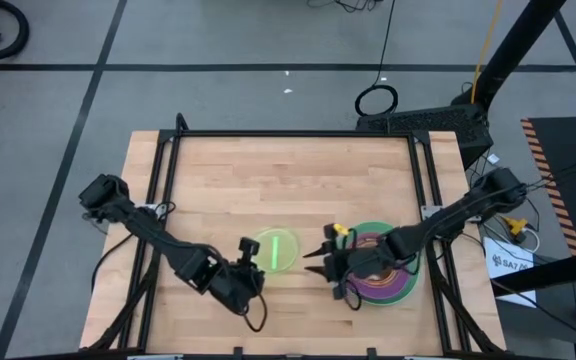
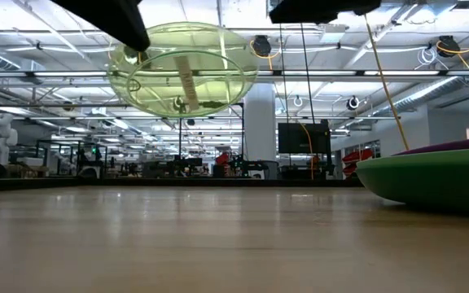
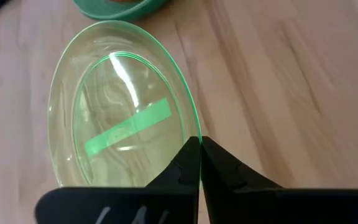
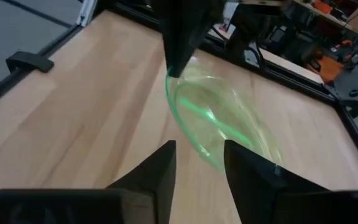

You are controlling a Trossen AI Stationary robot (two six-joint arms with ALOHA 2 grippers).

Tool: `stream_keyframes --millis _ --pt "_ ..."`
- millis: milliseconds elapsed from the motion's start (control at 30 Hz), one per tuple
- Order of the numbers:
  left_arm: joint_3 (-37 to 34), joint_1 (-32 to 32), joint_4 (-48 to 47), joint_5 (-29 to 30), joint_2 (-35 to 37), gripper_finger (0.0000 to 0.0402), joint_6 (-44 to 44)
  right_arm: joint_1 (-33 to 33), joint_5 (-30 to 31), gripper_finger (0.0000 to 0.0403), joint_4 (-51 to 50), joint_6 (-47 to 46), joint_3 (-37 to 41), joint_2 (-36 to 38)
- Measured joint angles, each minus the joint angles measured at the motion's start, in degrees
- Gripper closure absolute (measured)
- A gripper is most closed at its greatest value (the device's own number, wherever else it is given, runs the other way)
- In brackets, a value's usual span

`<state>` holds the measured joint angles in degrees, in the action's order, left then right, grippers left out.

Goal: Stack plastic plates
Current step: Stack the small green plate on top of the small orange plate

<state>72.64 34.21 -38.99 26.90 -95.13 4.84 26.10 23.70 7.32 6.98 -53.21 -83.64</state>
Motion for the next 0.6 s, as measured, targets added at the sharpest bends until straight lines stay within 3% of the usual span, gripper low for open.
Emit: stream_keyframes --millis 267,600 --pt "0.00 -3.64 2.18 -2.87 0.00 0.0396 -6.89 0.05 0.29 0.0267 -0.85 4.71 -6.13 -6.64" --pt "0.00 -6.03 4.59 -5.47 0.00 0.0396 -13.33 -1.61 0.33 0.0270 -2.18 5.71 -7.11 -9.11"
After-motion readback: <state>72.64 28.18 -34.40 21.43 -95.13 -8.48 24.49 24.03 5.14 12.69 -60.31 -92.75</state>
